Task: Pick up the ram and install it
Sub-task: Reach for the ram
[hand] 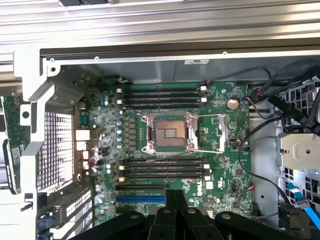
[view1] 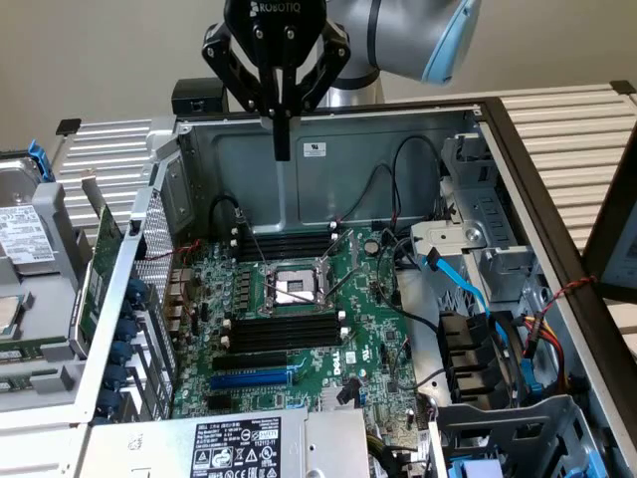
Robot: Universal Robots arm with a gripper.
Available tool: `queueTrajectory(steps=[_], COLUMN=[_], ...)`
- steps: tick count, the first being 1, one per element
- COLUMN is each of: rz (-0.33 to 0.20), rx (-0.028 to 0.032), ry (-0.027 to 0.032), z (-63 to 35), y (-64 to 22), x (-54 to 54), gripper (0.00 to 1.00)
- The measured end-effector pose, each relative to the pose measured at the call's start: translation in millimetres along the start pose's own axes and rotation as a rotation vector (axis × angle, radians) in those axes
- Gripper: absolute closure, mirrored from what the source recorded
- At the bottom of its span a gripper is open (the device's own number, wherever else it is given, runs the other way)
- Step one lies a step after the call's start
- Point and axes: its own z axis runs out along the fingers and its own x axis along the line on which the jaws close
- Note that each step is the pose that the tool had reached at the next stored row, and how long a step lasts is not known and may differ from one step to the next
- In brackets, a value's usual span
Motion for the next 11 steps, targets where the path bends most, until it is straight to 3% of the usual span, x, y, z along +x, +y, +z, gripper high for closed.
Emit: queueTrajectory(steps=[5, 11], rz=[0.0, 0.0], rx=[0.0001, -0.0004], ry=[-0.0005, -0.0055], z=[-0.1, 0.8], y=[-0.2, -2.0], x=[2.2, 26.9], gripper=[0.9, 0.9])
